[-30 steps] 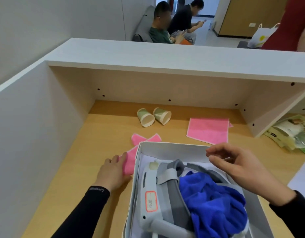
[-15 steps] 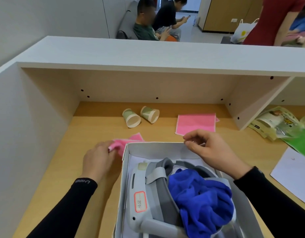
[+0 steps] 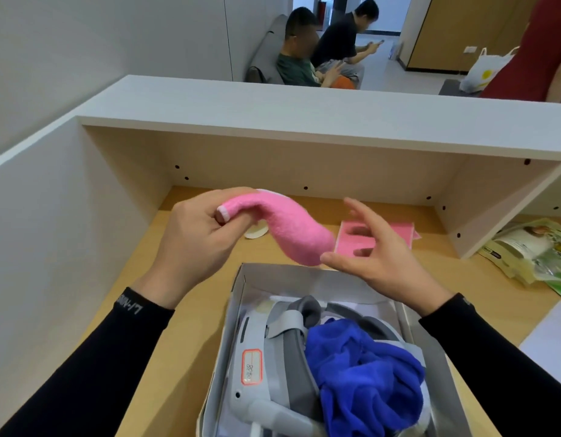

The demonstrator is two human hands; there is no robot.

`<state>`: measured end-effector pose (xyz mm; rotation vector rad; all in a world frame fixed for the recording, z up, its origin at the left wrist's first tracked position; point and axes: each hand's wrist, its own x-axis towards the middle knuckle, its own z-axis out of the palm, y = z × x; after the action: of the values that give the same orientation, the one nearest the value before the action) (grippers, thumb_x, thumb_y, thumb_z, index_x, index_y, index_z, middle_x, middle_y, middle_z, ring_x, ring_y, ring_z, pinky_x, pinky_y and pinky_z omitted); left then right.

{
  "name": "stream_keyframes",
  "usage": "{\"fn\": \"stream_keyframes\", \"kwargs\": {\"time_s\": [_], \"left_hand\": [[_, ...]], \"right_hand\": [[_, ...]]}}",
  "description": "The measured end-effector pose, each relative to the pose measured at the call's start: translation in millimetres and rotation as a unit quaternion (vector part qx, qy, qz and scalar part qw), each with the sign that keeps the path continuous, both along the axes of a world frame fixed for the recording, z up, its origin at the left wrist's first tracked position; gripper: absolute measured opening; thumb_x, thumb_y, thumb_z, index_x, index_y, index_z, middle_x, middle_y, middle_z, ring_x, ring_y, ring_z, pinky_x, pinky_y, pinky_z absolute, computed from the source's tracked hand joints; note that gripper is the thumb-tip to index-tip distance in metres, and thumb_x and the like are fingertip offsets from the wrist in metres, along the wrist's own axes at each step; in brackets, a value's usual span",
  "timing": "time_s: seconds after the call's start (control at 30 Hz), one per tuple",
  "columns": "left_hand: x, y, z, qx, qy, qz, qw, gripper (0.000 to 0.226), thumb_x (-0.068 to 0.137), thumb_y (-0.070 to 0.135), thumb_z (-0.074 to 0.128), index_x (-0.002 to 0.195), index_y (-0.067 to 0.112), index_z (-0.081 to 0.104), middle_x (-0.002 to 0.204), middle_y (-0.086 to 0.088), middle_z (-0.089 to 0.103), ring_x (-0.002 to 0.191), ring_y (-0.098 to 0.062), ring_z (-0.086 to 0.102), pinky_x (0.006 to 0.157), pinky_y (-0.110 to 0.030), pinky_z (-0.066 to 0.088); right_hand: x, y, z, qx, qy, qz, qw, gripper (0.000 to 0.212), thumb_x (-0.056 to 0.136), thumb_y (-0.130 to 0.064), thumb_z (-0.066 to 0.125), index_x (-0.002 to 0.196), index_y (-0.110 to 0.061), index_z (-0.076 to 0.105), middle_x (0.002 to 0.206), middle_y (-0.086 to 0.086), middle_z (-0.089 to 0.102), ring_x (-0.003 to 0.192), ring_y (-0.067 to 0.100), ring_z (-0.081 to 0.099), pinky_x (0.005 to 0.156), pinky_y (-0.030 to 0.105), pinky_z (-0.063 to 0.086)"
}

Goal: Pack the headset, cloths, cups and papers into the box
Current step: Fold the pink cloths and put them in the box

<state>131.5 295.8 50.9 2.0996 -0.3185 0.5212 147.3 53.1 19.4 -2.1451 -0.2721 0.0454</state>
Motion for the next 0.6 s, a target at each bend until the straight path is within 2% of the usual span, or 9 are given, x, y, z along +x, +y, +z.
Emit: {"fn": "stream_keyframes", "kwargs": {"time_s": [0.1,0.2,0.23,0.3,0.37,0.43,0.5,0.57,0.6], "left_hand": [[-16,-20,14,-0.066,0.023,-0.069,0.995,0.021,0.083,0.001,0.064,0.086,0.019,0.074,0.075,0.013,0.072,0.058,0.004,0.059,0.053,-0.006,0.040],[-27,-37,9,-0.101,0.101,-0.144,0.979,0.024,0.083,0.003,0.065,0.089,0.025,0.072,0.074,0.018,0.073,0.059,0.004,0.061,0.052,-0.008,0.043],[-28,-41,3,-0.064,0.136,-0.163,0.975,0.022,0.083,0.008,0.066,0.090,0.029,0.072,0.080,0.020,0.073,0.066,0.005,0.063,0.058,-0.009,0.047],[-24,-46,-13,0.108,0.215,-0.196,0.951,0.017,0.084,0.021,0.067,0.096,0.031,0.073,0.097,0.013,0.072,0.088,0.001,0.062,0.078,-0.020,0.050],[-20,-52,-27,0.295,0.272,-0.234,0.885,0.032,0.083,0.029,0.063,0.115,0.030,0.065,0.123,0.009,0.060,0.112,-0.002,0.051,0.093,-0.016,0.036],[-15,-56,-32,0.344,0.316,-0.249,0.849,0.054,0.078,0.042,0.062,0.130,0.033,0.052,0.141,0.009,0.043,0.130,-0.003,0.037,0.098,-0.011,0.027],[-4,-60,-27,0.281,0.318,-0.230,0.876,0.061,0.072,0.056,0.057,0.130,0.037,0.049,0.140,0.019,0.042,0.126,0.007,0.037,0.096,-0.005,0.027],[15,-66,-22,0.198,0.303,-0.186,0.914,0.047,0.079,0.048,0.058,0.124,0.035,0.055,0.125,0.022,0.052,0.111,0.013,0.047,0.089,-0.002,0.034],[28,-71,-23,0.186,0.286,-0.152,0.928,0.038,0.084,0.040,0.059,0.121,0.032,0.059,0.120,0.020,0.057,0.107,0.008,0.052,0.090,-0.009,0.041]], "right_hand": [[-8,-9,8,0.043,-0.008,0.058,0.997,0.081,0.053,-0.052,0.076,0.123,-0.058,0.036,0.126,-0.034,0.045,0.112,-0.011,0.050,0.083,0.012,0.049],[-18,-28,2,0.047,-0.008,0.091,0.995,0.036,0.064,-0.043,0.075,0.098,-0.038,0.063,0.099,-0.013,0.070,0.086,0.002,0.066,0.070,0.016,0.054],[-21,-35,-3,0.034,0.006,0.094,0.995,0.025,0.068,-0.039,0.073,0.090,-0.033,0.066,0.093,-0.009,0.072,0.077,0.006,0.067,0.067,0.019,0.055],[-26,-50,-13,-0.048,0.066,0.115,0.990,0.016,0.072,-0.030,0.068,0.087,-0.029,0.069,0.084,-0.010,0.073,0.073,0.006,0.067,0.069,0.024,0.055],[-29,-62,-24,-0.161,0.130,0.161,0.965,0.022,0.074,-0.029,0.072,0.096,-0.030,0.070,0.088,-0.015,0.073,0.081,0.000,0.066,0.077,0.021,0.052],[-25,-68,-28,-0.166,0.144,0.140,0.965,0.033,0.074,-0.036,0.075,0.106,-0.028,0.068,0.099,-0.015,0.070,0.089,-0.004,0.064,0.082,0.014,0.049],[-13,-71,-22,-0.064,0.124,0.055,0.989,0.027,0.079,-0.034,0.069,0.105,-0.029,0.065,0.098,-0.014,0.068,0.086,-0.007,0.063,0.081,0.011,0.050],[6,-74,-18,-0.009,0.094,-0.026,0.995,0.018,0.085,-0.026,0.064,0.102,-0.026,0.064,0.091,-0.013,0.067,0.079,-0.006,0.063,0.072,0.009,0.049],[17,-78,-21,-0.013,0.084,-0.056,0.995,0.017,0.086,-0.024,0.063,0.104,-0.022,0.065,0.089,-0.011,0.067,0.079,0.000,0.064,0.068,0.010,0.048]]}}
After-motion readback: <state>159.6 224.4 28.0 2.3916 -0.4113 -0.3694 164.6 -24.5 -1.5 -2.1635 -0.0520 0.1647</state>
